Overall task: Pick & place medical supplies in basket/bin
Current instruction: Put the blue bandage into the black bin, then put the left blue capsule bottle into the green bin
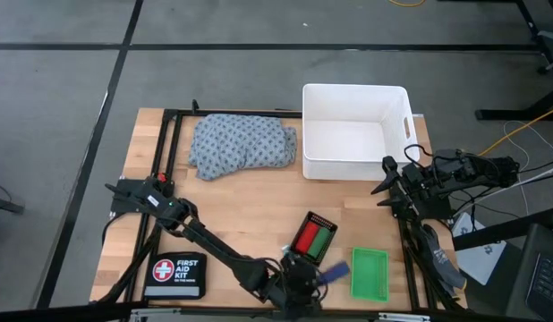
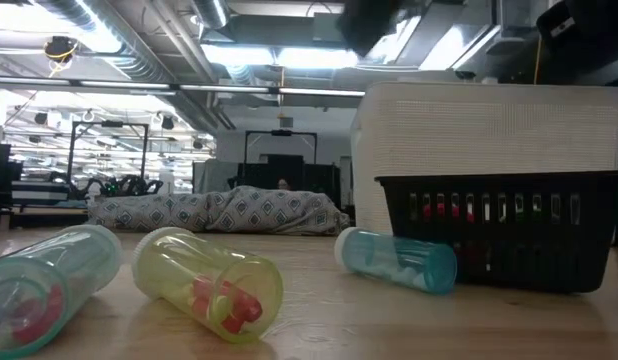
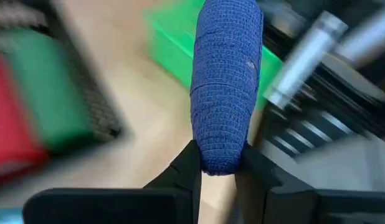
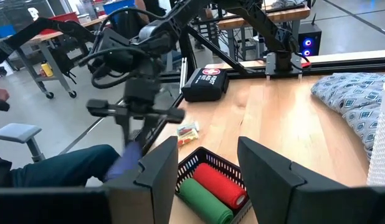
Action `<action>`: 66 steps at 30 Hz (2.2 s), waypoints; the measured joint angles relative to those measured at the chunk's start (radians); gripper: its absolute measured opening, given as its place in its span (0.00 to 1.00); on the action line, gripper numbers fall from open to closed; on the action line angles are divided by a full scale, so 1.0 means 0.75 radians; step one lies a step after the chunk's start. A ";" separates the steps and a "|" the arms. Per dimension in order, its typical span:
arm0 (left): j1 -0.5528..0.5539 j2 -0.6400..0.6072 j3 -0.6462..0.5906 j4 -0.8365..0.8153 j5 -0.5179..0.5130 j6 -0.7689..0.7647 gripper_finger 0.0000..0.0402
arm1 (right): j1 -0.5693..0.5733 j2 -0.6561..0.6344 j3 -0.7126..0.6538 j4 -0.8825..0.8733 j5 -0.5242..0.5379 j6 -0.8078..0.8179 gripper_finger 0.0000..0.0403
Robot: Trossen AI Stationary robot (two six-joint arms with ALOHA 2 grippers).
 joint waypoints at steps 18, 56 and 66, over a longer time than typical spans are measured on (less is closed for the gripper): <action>0.081 0.002 0.012 -0.465 -0.198 -0.319 0.15 | 0.000 0.000 0.000 0.000 -0.001 0.019 0.41; -0.008 -0.061 0.012 -0.435 -0.333 0.262 0.52 | 0.012 0.190 -0.176 0.662 -0.270 0.043 0.41; -0.122 -0.094 0.011 -0.925 -0.470 0.150 0.47 | 0.012 0.684 -0.074 0.863 -0.135 0.020 0.41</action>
